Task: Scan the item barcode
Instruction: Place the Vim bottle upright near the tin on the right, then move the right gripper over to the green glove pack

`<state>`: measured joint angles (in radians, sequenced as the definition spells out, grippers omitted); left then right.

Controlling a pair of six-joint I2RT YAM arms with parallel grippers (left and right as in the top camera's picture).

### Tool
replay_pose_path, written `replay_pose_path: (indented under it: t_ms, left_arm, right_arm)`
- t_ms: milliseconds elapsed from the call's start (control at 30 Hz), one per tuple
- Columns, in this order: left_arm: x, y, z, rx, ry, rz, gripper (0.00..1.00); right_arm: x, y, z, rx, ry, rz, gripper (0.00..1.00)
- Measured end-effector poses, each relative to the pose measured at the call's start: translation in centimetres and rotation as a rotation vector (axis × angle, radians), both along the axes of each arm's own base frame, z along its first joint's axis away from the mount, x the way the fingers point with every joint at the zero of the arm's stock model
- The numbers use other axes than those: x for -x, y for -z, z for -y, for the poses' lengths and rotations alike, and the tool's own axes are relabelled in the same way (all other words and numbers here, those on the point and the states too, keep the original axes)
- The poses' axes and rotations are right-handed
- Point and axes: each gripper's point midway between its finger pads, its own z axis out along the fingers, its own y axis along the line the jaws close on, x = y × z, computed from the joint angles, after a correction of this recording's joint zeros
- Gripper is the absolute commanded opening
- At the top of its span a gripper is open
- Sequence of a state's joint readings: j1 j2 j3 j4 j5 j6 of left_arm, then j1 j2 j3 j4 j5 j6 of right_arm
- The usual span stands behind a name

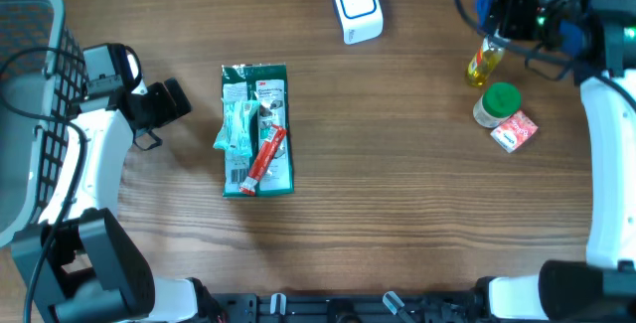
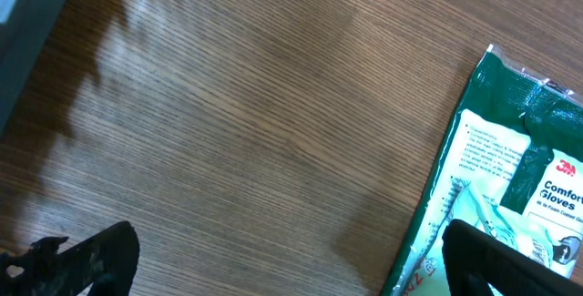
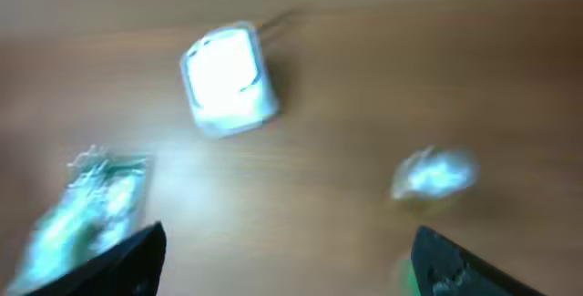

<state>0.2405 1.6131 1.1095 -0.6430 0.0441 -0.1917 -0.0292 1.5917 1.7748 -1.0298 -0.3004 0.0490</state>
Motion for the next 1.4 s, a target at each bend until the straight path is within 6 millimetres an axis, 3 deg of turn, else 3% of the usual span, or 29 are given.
replay_pose_path:
  t_ms: [100,200,300,333,433,600,1400]
  left_arm:
    - [0.0,0.0,0.0,0.000,0.000,0.000,1.00]
    - [0.0,0.0,0.0,0.000,0.000,0.000,1.00]
    - [0.0,0.0,0.0,0.000,0.000,-0.001,1.00]
    - [0.0,0.0,0.0,0.000,0.000,0.000,1.00]
    - [0.0,0.0,0.0,0.000,0.000,0.000,1.00]
    - [0.0,0.0,0.0,0.000,0.000,0.000,1.00]
    - [0.0,0.0,0.0,0.000,0.000,0.000,1.00]
  right_arm:
    - [3.8,3.1,-9.2,-0.185,-0.194,-0.207,1.00]
    - [7.7,5.9,-16.0,-0.236,-0.308,-0.350,1.00]
    - [10.7,8.3,-21.3,-0.257,-0.351,-0.429,1.00]
    - [11.3,9.1,-22.2,-0.250,-0.334,-0.449,1.00]
    - [12.4,10.6,-23.3,-0.234,-0.240,-0.499,1.00]
    - [11.7,10.7,-23.1,-0.250,-0.149,-0.505,1.00]
    - [11.7,10.7,-23.1,-0.256,-0.136,-0.511,1.00]
